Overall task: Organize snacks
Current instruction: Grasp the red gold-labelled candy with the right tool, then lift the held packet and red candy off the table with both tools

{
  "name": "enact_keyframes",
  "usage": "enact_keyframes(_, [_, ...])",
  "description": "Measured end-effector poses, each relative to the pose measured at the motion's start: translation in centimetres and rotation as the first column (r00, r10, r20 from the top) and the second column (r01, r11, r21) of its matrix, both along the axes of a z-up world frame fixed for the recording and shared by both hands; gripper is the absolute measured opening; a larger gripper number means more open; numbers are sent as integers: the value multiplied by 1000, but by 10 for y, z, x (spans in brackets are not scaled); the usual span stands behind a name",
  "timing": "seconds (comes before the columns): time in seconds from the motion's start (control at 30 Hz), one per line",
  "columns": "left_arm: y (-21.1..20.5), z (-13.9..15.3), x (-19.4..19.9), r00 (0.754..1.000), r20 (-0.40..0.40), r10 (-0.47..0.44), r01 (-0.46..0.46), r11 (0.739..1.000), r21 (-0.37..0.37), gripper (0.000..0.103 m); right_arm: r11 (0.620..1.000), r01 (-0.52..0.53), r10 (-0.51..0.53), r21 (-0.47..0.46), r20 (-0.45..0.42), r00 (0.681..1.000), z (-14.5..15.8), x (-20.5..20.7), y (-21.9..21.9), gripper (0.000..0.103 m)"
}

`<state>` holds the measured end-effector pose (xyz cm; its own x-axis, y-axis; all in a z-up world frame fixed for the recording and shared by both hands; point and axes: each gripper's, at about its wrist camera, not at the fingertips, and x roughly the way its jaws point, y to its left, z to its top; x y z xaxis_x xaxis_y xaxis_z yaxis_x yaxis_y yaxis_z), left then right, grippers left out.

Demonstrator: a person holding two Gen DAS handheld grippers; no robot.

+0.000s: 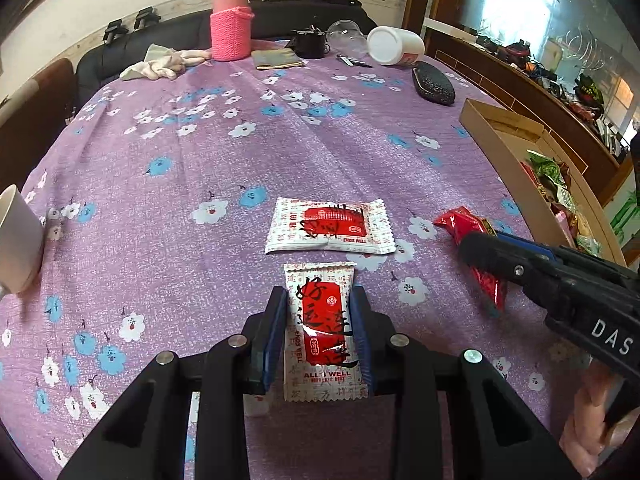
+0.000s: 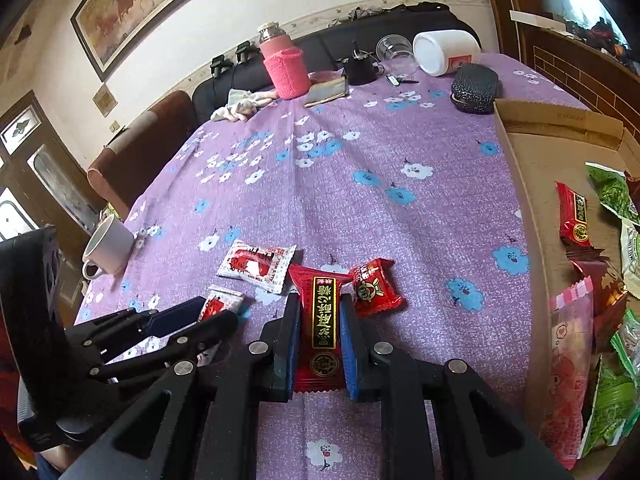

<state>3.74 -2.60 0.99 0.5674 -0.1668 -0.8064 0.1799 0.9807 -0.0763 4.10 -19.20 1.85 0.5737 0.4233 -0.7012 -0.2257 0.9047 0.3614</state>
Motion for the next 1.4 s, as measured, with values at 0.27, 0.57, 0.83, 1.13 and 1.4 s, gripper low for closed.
enact_keyframes(0.27, [-4, 3, -3, 1000, 6, -23, 23, 1000, -16, 30, 1000, -9, 9, 15, -15, 1000, -2, 1, 0, 19])
enact_keyframes(0.57, [-7, 8, -8, 999, 21, -41, 42, 999, -31, 30, 1000, -11, 12, 17, -26, 1000, -4, 2, 0, 19])
enact_keyframes(0.83, [-13, 8, -9, 998, 21, -62, 63, 998, -24, 30, 1000, -11, 11, 15, -37, 999, -6, 5, 0, 19])
enact_keyframes(1.13, [-14, 6, -8, 998, 12, -66, 66, 998, -19, 30, 1000, -16, 17, 20, -51, 999, -9, 7, 0, 19])
enact_keyframes(1.4, [-15, 4, -7, 998, 1, -67, 67, 998, -14, 30, 999, -24, 25, 26, -57, 998, -10, 7, 1, 19])
